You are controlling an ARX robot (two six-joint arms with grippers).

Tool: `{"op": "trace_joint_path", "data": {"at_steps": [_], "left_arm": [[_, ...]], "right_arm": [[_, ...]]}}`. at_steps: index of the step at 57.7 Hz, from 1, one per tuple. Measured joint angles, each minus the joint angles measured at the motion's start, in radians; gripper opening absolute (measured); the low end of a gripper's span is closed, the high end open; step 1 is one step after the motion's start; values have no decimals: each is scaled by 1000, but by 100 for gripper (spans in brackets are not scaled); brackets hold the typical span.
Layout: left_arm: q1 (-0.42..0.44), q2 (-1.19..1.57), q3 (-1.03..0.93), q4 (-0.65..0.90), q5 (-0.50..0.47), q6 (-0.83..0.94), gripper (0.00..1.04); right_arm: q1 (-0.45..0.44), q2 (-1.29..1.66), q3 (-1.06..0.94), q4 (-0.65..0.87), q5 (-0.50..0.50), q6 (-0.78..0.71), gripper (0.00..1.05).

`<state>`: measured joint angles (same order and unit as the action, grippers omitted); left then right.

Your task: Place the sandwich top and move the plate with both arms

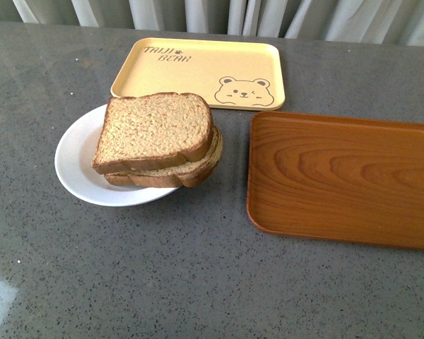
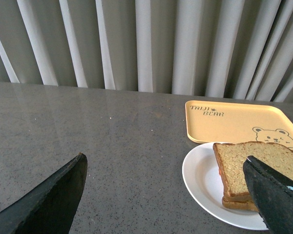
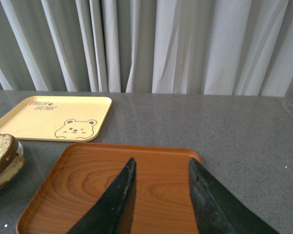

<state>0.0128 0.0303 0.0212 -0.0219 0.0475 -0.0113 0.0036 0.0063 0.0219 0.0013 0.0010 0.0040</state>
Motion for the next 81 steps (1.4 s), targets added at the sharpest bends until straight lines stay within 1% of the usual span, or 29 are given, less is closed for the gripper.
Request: {"op": "trace_joint_path", "data": {"at_steps": [1, 2, 4, 5, 6, 7, 8, 9, 10, 11, 16, 19, 23, 29, 34, 38, 45, 55, 67, 81], "left_arm": [[26, 24, 21, -54, 95, -12, 96], [40, 40, 33, -85, 142, -18, 96], [86, 142, 83, -177, 315, -44, 96], [98, 202, 100, -189, 388, -58, 96], [100, 259, 108, -182, 450, -74, 96], [100, 285, 111, -174, 476, -82, 96], [97, 337, 115, -151, 524, -95, 96], [91, 408, 120, -103, 573, -113, 96], [86, 452, 123, -67, 589, -122, 96], [82, 475, 125, -48, 593, -128, 96], [59, 650, 143, 116, 581, -176, 96], [48, 761, 157, 222, 573, -203, 96], [29, 924, 180, 368, 549, -234, 96], [16, 1156, 228, 555, 529, -286, 96], [10, 1361, 279, 682, 516, -340, 96], [5, 1507, 325, 747, 504, -379, 96], [4, 1679, 388, 807, 489, -434, 96], [-6, 1806, 448, 854, 465, -486, 96], [-4, 1896, 497, 872, 431, -539, 96], [18, 1958, 536, 873, 423, -612, 96]], "right_arm": [[0, 0, 0, 0, 1, 0, 44], [0, 0, 0, 0, 2, 0, 48], [0, 0, 0, 0, 1, 0, 53], [0, 0, 0, 0, -3, 0, 57], [0, 0, 0, 0, -2, 0, 60], [0, -1, 0, 0, -1, 0, 64], [0, -1, 0, 0, -1, 0, 65], [0, -1, 0, 0, -1, 0, 71], [0, -1, 0, 0, -2, 0, 74], [0, -1, 0, 0, -2, 0, 76], [0, -2, 0, -1, 1, 0, 91], [0, -1, 0, -1, 1, 0, 97], [0, -1, 0, -1, 1, 0, 95], [0, -1, 0, -1, 0, 0, 96], [0, -1, 0, -1, 1, 0, 96], [0, -2, 0, -1, 0, 0, 96], [0, -2, 0, -1, 0, 0, 96], [0, -2, 0, -1, 0, 0, 96], [0, -2, 0, -1, 0, 0, 96], [0, -2, 0, -1, 0, 0, 96]]}}
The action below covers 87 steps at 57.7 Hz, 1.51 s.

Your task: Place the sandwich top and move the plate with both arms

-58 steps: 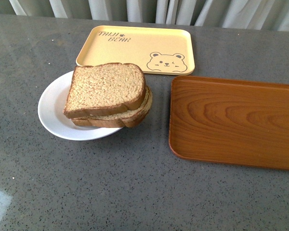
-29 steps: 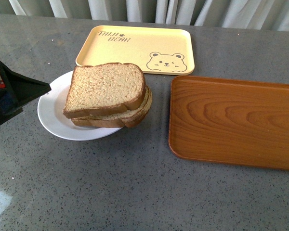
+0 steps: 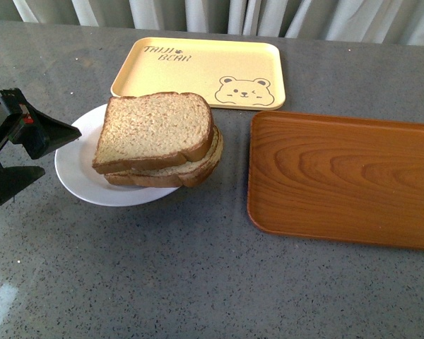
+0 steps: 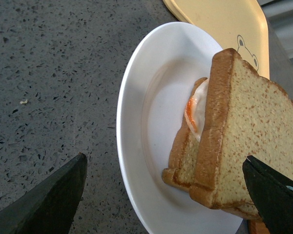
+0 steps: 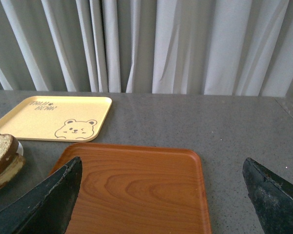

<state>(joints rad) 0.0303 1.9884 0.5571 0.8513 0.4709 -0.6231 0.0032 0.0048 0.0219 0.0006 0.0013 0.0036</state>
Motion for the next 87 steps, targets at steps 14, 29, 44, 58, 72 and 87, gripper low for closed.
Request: {"op": "trace_joint_path", "data": {"at_steps": [14, 29, 44, 58, 72, 87], "left_arm": [[15, 53, 29, -14, 1, -99, 96], [16, 77, 65, -53, 1, -161, 96], [11, 92, 115, -112, 8, -175, 96], [-4, 103, 147, -142, 13, -179, 96], [-13, 112, 157, -147, 19, -188, 96], [-15, 121, 158, -142, 25, -203, 89]], "right_arm": [[0, 0, 0, 0, 0, 0, 96], [0, 0, 0, 0, 0, 0, 96], [0, 0, 0, 0, 0, 0, 96], [0, 0, 0, 0, 0, 0, 96], [0, 0, 0, 0, 0, 0, 96], [0, 0, 0, 0, 0, 0, 96]]}}
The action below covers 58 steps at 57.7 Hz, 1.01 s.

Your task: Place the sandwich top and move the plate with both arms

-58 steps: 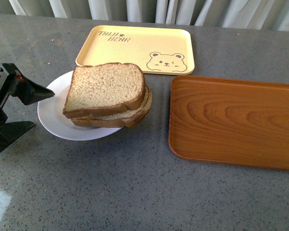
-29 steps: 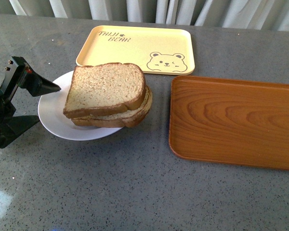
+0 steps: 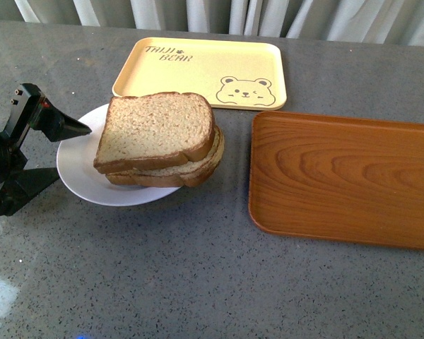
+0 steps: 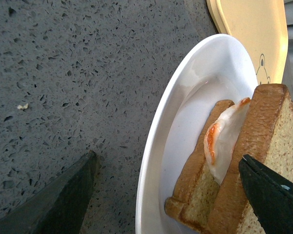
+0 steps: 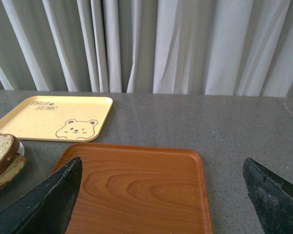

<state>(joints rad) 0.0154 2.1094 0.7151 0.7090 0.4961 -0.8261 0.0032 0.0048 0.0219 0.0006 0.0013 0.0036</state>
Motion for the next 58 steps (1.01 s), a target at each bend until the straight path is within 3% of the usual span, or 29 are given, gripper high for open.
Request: {"op": "trace_joint_path", "data": {"at_steps": [26, 41, 50, 58], "left_arm": [[-14, 40, -5, 10, 30, -36, 37], [-20, 45, -14, 32, 40, -38, 22], [-17, 47, -19, 57, 79, -78, 2], [-20, 47, -25, 77, 89, -106, 2]], "right_arm": [[0, 0, 0, 0, 0, 0, 96], [0, 0, 0, 0, 0, 0, 96], [0, 0, 0, 0, 0, 0, 96], [0, 0, 0, 0, -1, 0, 96]]}}
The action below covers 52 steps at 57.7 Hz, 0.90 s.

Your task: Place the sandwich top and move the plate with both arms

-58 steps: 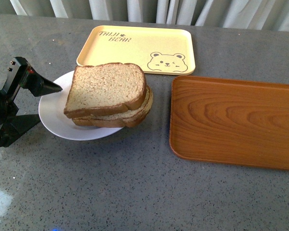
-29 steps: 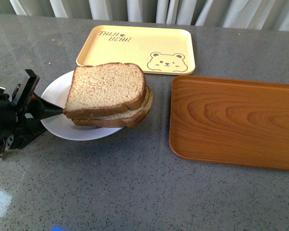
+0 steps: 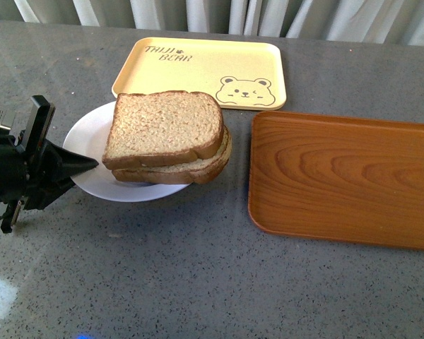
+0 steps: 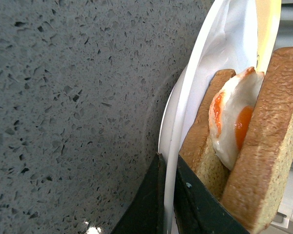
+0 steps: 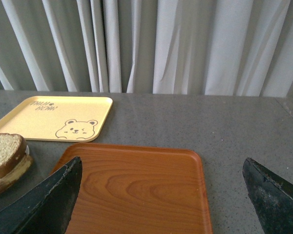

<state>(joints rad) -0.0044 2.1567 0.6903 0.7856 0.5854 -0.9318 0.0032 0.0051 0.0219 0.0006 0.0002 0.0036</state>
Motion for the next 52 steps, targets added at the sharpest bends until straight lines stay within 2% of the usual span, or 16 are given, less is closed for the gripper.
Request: {"op": "trace_joint_path", "data": {"at_steps": [30, 52], "left_arm": [[15, -42, -48, 31, 45, -27, 2], [13, -134, -29, -20, 69, -47, 2]], "right_arm": [[0, 0, 0, 0, 0, 0, 96], [0, 0, 0, 0, 0, 0, 96]]}}
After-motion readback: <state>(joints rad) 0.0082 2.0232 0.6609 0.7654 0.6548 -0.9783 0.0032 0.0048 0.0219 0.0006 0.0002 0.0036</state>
